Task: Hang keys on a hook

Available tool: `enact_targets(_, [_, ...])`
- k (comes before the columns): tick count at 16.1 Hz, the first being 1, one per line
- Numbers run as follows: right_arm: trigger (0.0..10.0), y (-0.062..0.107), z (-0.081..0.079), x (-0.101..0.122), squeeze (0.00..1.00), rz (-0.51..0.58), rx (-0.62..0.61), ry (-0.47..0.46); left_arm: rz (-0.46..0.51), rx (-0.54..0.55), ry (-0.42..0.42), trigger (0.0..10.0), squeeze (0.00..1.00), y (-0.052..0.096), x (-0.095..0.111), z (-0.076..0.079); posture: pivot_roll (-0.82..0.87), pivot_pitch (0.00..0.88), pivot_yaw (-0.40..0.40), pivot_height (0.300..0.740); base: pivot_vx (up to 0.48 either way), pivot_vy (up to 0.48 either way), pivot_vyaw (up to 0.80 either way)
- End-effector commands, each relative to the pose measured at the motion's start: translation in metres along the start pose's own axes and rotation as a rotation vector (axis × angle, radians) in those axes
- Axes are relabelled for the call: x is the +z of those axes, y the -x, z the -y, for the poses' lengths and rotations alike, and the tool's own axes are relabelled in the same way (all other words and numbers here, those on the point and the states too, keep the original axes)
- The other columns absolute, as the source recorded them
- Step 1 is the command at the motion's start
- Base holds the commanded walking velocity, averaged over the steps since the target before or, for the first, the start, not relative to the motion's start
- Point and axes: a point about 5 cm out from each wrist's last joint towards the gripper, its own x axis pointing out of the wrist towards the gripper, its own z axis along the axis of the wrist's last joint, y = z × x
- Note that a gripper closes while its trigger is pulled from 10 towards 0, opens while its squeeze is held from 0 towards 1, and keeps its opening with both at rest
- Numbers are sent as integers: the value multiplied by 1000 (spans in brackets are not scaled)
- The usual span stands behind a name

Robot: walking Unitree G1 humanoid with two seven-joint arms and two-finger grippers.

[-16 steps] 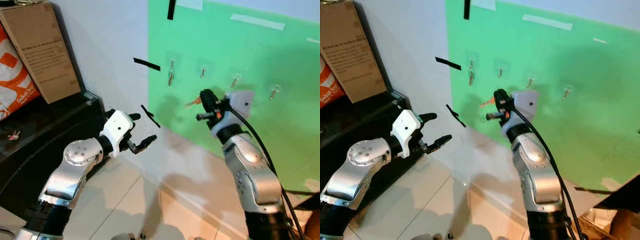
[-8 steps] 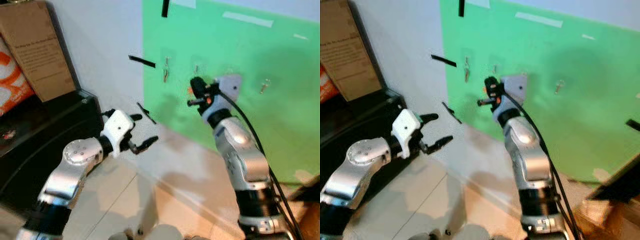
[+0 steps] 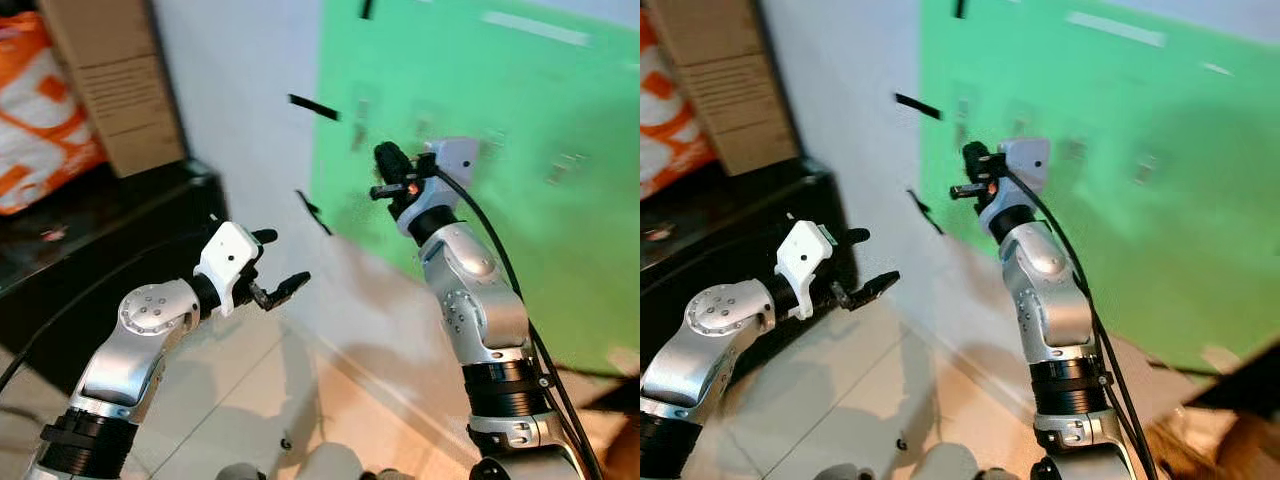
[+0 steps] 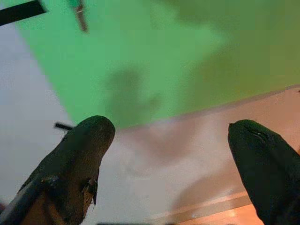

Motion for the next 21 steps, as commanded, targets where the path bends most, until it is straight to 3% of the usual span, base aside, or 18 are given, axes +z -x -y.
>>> enact_targets(1, [10000,1,3,3,0,23,-5,-21,18,12,-8,10000,0,1,6,-2,35,0,-16,740,0,0,0])
enact_targets(6, [10000,-10,4,4,0,36,-9,-42,37,0,-20,10000,0,-1,11,-3,40,0,-16,740,0,0,0])
enact_targets(11, [10000,-29,2,6,0,44,-1,-64,40,14,-22,10000,0,10,14,-6,78,0,-29,740,0,0,0])
enact_targets(16, [10000,-52,14,16,0,83,-68,-83,65,49,-17,10000,0,23,27,-13,116,0,-35,740,0,0,0])
enact_targets(21, [10000,-54,28,20,0,89,-110,-91,59,46,-8,10000,0,26,31,-11,123,0,-44,740,0,0,0])
